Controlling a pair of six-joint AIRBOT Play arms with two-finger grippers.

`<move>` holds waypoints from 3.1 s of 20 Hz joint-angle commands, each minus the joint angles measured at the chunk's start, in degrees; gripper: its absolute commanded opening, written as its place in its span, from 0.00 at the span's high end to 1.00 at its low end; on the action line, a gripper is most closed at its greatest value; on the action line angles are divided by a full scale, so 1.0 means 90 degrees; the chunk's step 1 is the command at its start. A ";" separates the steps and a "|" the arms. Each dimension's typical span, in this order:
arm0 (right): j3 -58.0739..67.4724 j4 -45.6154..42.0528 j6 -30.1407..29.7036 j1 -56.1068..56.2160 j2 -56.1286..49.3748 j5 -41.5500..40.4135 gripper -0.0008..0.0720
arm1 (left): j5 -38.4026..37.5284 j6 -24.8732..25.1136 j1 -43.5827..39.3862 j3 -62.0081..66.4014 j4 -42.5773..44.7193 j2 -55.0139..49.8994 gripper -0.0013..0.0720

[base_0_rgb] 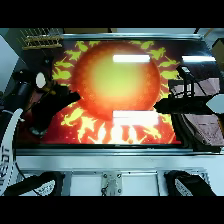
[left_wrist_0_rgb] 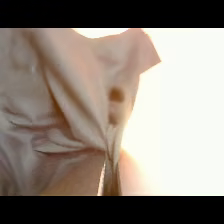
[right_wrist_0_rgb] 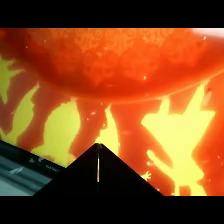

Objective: Fold the clothes and pants, and hang the long-sleeved shirts on hangers.

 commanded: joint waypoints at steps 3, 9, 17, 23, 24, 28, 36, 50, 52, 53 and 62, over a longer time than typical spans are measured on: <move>0.0000 0.0590 0.0070 0.0005 0.0002 -0.0019 0.96 | 0.0386 -0.0007 -0.2402 0.1758 -0.0406 0.1319 0.97; 0.0831 0.0549 -0.0425 -0.0835 0.0219 -0.0512 0.96 | 0.0512 -0.0153 -0.3793 0.2919 -0.0398 0.1868 0.97; 0.0940 0.0568 -0.0374 -0.1693 0.0534 -0.0663 0.95 | 0.0274 -0.1144 -0.2472 0.0568 -0.0457 0.1423 0.97; 0.0253 0.0576 -0.0663 -0.1362 -0.0134 -0.0238 0.10 | 0.0736 -0.1151 -0.0627 -0.0338 -0.1588 -0.0153 0.97; -0.0015 0.0576 -0.0833 -0.1103 -0.0274 -0.0248 0.10 | 0.0707 -0.1146 -0.0401 -0.0338 -0.1746 -0.0352 0.97; -0.1008 0.0512 -0.1596 0.0102 -0.1037 -0.0311 0.10 | 0.0556 -0.1054 0.0153 -0.0338 -0.2164 -0.0789 0.97; -0.1171 0.0187 -0.3461 0.0401 -0.2878 0.0318 0.10 | 0.0508 -0.0770 0.0165 -0.0340 -0.2108 -0.0818 0.97; -0.0386 -0.0075 -0.2807 0.0389 -0.2628 -0.0270 0.96 | 0.0549 -0.0714 0.0296 0.0141 -0.2057 -0.0367 0.97; 0.0648 -0.0075 -0.2684 0.0032 -0.1974 -0.0085 0.96 | 0.0546 -0.0673 0.0425 0.0884 -0.2074 0.0236 0.97; 0.1241 -0.0066 -0.2487 -0.0151 -0.1605 -0.0109 0.96 | 0.0546 -0.0673 0.0447 0.1290 -0.2076 0.0610 0.97; 0.3519 -0.0073 -0.0923 -0.0561 0.0886 -0.2079 0.96 | 0.0724 -0.0680 -0.0364 0.2448 -0.2103 0.3526 0.97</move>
